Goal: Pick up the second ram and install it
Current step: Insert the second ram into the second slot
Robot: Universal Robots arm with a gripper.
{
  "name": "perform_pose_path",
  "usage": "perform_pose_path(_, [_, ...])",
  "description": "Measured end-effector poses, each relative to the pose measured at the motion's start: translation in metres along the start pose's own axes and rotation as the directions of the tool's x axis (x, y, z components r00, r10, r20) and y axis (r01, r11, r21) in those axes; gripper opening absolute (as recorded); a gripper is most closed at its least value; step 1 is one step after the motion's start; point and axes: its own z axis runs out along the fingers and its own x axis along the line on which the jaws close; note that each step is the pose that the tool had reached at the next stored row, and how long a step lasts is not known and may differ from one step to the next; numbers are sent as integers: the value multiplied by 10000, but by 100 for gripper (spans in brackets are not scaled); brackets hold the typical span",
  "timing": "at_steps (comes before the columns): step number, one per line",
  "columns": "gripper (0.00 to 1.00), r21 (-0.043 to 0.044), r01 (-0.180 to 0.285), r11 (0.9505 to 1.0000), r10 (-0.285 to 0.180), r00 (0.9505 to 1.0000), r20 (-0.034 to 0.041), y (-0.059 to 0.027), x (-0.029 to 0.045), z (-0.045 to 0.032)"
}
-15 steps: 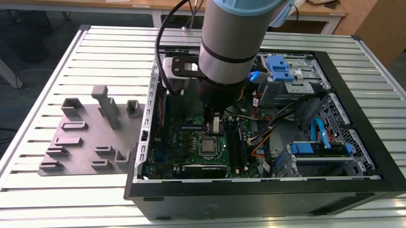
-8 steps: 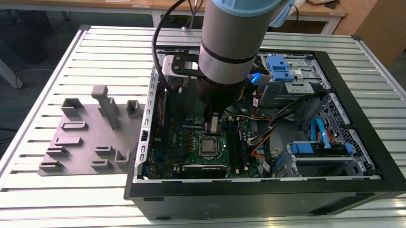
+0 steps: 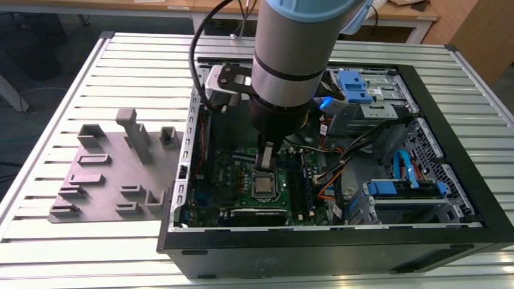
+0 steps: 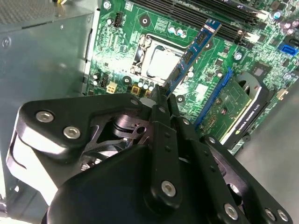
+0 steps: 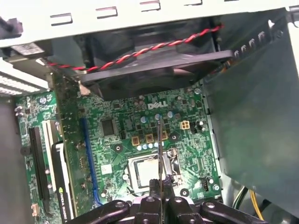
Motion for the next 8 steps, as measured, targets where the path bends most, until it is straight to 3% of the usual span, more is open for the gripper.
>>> perform_pose_path(8, [11,54,-837,9965,837,9965,56,0,0,1])
